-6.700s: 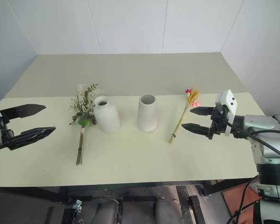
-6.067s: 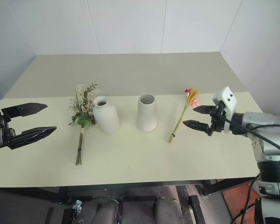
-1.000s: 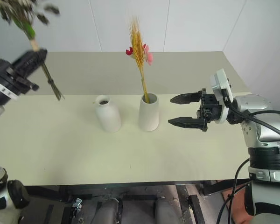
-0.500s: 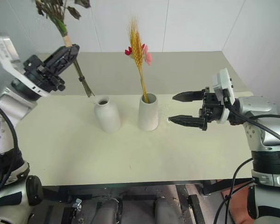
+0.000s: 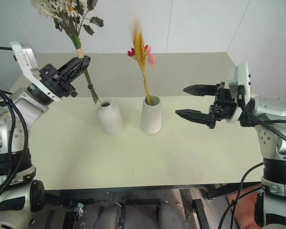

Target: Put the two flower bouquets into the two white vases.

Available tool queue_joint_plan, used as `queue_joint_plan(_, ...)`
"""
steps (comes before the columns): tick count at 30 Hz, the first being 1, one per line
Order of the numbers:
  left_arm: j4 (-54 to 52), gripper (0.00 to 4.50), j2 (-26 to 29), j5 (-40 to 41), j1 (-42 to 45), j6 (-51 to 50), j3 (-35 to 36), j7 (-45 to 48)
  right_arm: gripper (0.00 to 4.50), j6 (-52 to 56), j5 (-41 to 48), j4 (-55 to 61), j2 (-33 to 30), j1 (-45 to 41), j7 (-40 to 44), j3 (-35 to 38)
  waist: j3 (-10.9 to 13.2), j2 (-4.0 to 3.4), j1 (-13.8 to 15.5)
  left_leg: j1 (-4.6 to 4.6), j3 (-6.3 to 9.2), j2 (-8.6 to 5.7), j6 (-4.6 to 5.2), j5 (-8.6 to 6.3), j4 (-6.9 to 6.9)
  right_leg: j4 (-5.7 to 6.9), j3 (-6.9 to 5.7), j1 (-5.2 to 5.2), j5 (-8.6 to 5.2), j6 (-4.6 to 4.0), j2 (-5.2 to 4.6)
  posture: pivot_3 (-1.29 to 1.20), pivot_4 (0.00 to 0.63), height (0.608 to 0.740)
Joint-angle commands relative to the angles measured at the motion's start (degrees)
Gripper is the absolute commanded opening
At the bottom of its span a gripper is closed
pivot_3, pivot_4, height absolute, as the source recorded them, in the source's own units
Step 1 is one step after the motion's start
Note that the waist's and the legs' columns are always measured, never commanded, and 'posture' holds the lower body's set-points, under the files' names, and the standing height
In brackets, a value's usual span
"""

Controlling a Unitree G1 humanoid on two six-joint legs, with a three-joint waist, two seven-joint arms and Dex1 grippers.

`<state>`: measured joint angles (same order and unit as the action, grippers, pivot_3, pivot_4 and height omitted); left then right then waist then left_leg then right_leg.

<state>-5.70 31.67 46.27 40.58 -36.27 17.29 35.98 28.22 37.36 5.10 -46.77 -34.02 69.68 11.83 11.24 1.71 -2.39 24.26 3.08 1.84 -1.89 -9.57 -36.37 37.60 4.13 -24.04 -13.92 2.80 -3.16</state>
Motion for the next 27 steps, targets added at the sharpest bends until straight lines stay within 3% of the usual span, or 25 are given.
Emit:
queue_joint_plan(1, -0.3, 0.05, -1.0, -1.1, 2.0, 2.4, -0.8, 0.3, 4.5, 0.1, 1.8, 2.0, -0.7, -0.1, -0.6, 2.1, 0.0, 0.0, 0.0, 0.0, 0.0, 0.0, 0.0, 0.0, 0.0, 0.0, 0.0, 0.0, 0.0, 0.0, 0.0, 0.0, 0.15, 0.74)
queue_joint_plan(20, 2.5, 0.05, -3.8, -8.1, 0.4, 6.2, -4.6, 1.1, 4.5, -0.2, 2.8, 3.5, -1.1, 2.5, -0.9, 3.1, 0.0, 0.0, 0.0, 0.0, 0.0, 0.0, 0.0, 0.0, 0.0, 0.0, 0.0, 0.0, 0.03, -0.04, 0.0, 0.0, 0.15, 0.74)
queue_joint_plan(27, -2.0, 2.14, -1.5, -5.0, -3.1, 1.8, -2.0, 0.6, 4.5, -0.4, 3.2, 4.0, -1.8, 3.6, -0.9, 3.5, 0.0, 0.0, -0.1, 0.0, 0.0, 0.01, 0.0, 0.0, 0.01, 0.0, 0.01, -0.01, 0.02, -0.03, 0.0, 0.0, 0.15, 0.74)
